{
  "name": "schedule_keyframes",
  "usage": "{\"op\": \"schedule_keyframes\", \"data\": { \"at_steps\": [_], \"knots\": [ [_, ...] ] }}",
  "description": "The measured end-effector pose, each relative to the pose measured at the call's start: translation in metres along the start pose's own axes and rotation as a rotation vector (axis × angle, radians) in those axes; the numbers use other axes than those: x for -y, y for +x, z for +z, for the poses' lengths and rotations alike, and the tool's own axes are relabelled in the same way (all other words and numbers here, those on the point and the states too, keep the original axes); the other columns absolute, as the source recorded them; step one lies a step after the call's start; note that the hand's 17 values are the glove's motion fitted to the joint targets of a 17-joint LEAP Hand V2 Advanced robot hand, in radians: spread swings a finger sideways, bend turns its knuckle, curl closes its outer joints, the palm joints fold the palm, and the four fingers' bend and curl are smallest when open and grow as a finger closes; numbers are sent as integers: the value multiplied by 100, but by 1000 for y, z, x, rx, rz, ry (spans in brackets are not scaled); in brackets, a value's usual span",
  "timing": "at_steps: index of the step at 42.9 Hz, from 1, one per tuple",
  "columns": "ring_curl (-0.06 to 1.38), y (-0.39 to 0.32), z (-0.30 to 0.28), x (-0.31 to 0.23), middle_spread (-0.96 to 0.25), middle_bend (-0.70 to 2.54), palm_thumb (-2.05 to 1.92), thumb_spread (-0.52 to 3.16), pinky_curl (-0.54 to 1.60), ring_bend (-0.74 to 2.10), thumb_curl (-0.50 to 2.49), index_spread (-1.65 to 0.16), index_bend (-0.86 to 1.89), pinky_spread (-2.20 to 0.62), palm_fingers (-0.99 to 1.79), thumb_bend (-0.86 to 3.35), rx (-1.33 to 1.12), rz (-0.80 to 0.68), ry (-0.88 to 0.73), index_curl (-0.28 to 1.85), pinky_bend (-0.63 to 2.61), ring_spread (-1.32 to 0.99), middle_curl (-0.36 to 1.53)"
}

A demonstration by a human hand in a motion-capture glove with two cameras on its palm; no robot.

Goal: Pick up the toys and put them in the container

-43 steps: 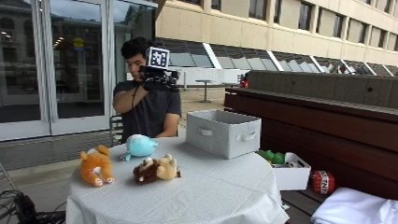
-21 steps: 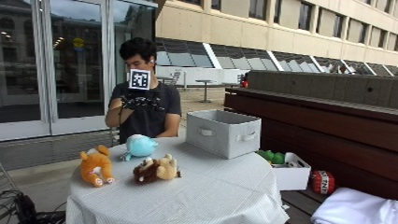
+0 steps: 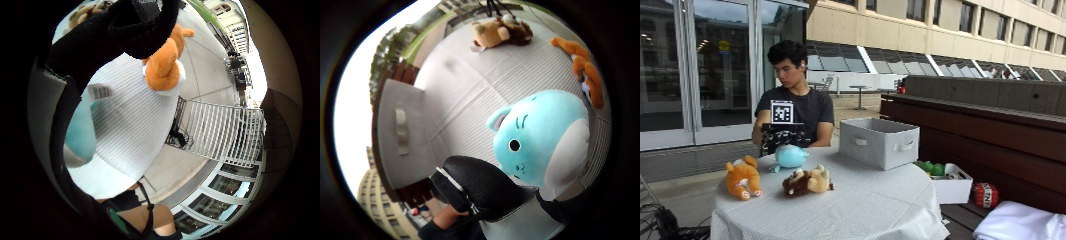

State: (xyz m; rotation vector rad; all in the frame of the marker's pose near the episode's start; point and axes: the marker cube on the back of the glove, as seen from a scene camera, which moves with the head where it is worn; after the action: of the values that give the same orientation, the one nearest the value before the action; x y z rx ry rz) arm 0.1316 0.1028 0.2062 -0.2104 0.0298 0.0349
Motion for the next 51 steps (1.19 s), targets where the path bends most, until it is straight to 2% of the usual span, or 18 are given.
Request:
{"op": "schedule_keyframes", "data": {
  "at_steps": [5,9,14,18,25,28,34,37,38,39,40,42,44,46,47,49,50,51],
  "knots": [
    [23,2,31,-1,-8,16,-13,87,43,19,14,-30,7,5,-16,-10,26,-19,2,18,97,-18,32],
    [24,4,50,7,-8,16,-5,89,44,20,16,-30,8,5,-12,-5,67,-3,70,17,103,-16,32],
    [27,1,59,-11,-5,13,4,93,47,26,19,-29,0,3,-9,0,69,-49,-185,14,121,-11,31],
    [29,-2,65,-17,-3,14,9,97,48,34,21,-28,0,1,-10,1,49,-87,-244,12,130,-8,30],
    [41,-6,70,-20,-1,11,39,110,51,75,27,-27,-2,-20,3,17,64,-104,-203,6,154,-8,27],
    [43,-8,69,-25,-1,15,52,115,48,90,32,-27,0,-28,18,25,68,-110,-175,4,158,-12,27],
    [45,-17,63,-41,-6,35,66,118,41,96,39,-28,22,-35,52,33,52,-54,-68,9,134,-20,34],
    [44,-29,58,-33,-12,48,76,106,36,97,44,-29,26,-38,75,35,-19,51,121,10,120,-27,38],
    [45,-33,58,-28,-14,57,82,101,34,100,47,-29,30,-39,92,38,-43,80,189,12,113,-30,42],
    [43,-36,57,-25,-15,58,83,99,32,99,48,-29,29,-40,94,39,-61,84,225,11,110,-31,41],
    [44,-37,55,-25,-17,65,89,96,30,102,50,-29,32,-42,107,42,-72,56,220,13,103,-32,44],
    [44,-37,49,-26,-19,71,94,91,29,104,53,-29,32,-43,114,45,-71,-40,141,15,96,-34,46],
    [45,-37,40,-25,-22,85,104,101,27,103,56,-28,47,-46,135,57,-44,-86,81,21,83,-36,51],
    [46,-37,26,-22,-23,85,104,94,29,105,58,-28,43,-47,124,56,-4,-90,80,20,84,-37,51],
    [46,-37,17,-19,-25,91,108,103,26,104,59,-27,54,-48,136,63,15,-91,93,25,78,-38,53],
    [47,-38,-4,-13,-26,94,107,91,27,107,62,-27,55,-47,132,60,42,-89,124,26,74,-38,54],
    [45,-39,-18,-10,-26,95,109,102,27,104,62,-26,58,-49,134,67,51,-83,141,27,76,-39,54],
    [47,-40,-34,-5,-28,84,80,85,30,107,57,-28,52,-47,113,40,57,-74,162,26,83,-39,51]
  ]
}}
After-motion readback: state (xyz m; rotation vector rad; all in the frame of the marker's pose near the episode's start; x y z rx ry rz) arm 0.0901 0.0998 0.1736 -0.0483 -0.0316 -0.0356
